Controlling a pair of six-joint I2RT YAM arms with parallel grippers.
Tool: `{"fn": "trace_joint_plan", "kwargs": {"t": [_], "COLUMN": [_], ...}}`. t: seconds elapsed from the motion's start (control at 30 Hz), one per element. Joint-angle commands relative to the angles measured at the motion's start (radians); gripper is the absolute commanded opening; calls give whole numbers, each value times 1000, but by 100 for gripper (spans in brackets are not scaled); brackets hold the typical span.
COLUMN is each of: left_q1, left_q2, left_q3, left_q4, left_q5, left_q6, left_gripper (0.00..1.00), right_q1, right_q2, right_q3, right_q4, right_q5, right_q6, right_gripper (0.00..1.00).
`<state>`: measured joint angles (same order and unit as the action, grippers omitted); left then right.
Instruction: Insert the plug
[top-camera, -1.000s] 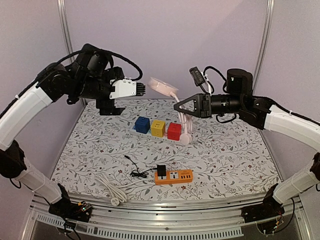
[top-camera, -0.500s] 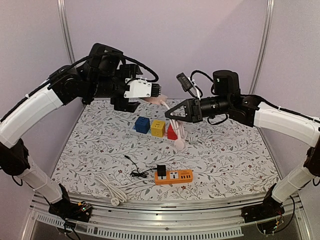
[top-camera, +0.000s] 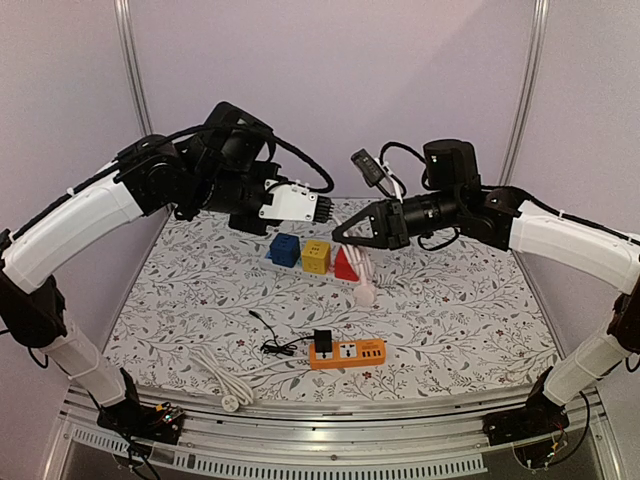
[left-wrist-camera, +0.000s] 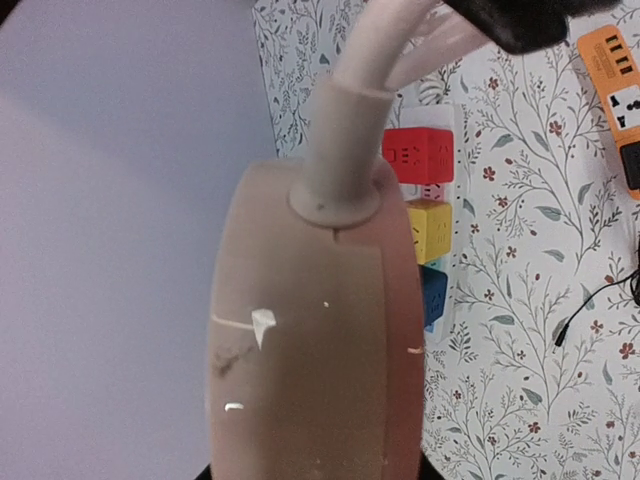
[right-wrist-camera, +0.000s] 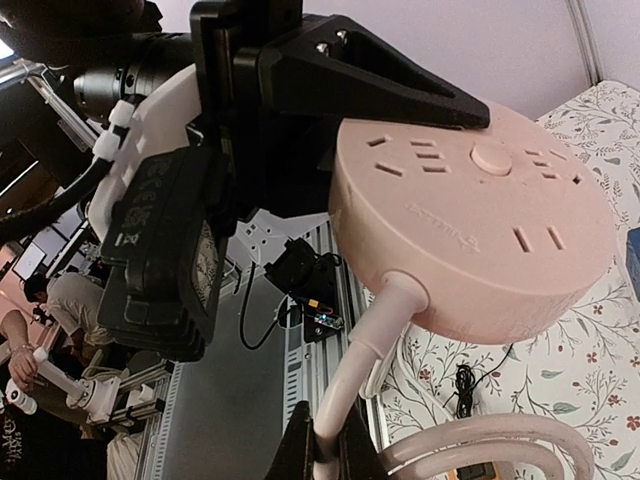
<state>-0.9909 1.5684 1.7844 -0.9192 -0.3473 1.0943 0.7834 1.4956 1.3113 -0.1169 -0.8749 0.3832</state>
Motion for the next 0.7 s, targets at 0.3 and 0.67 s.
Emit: {"fn": "trace_joint_plan", "kwargs": {"t": [0.3, 0.67], "left_q1": [-27, 52], "left_q2": [170, 272], "left_q3": [125, 156], "left_q4": [-214, -350], "left_q5": [-233, -46], "left_q6": [-398, -676], "left_gripper": [0, 0], "right_q1": [13, 186], "right_q2": [-104, -209], "right_q3": [46, -242], "right_q4": [-357, -317], "right_q5": [853, 1132], "right_q6": [41, 3], "right_gripper": [53, 72]}}
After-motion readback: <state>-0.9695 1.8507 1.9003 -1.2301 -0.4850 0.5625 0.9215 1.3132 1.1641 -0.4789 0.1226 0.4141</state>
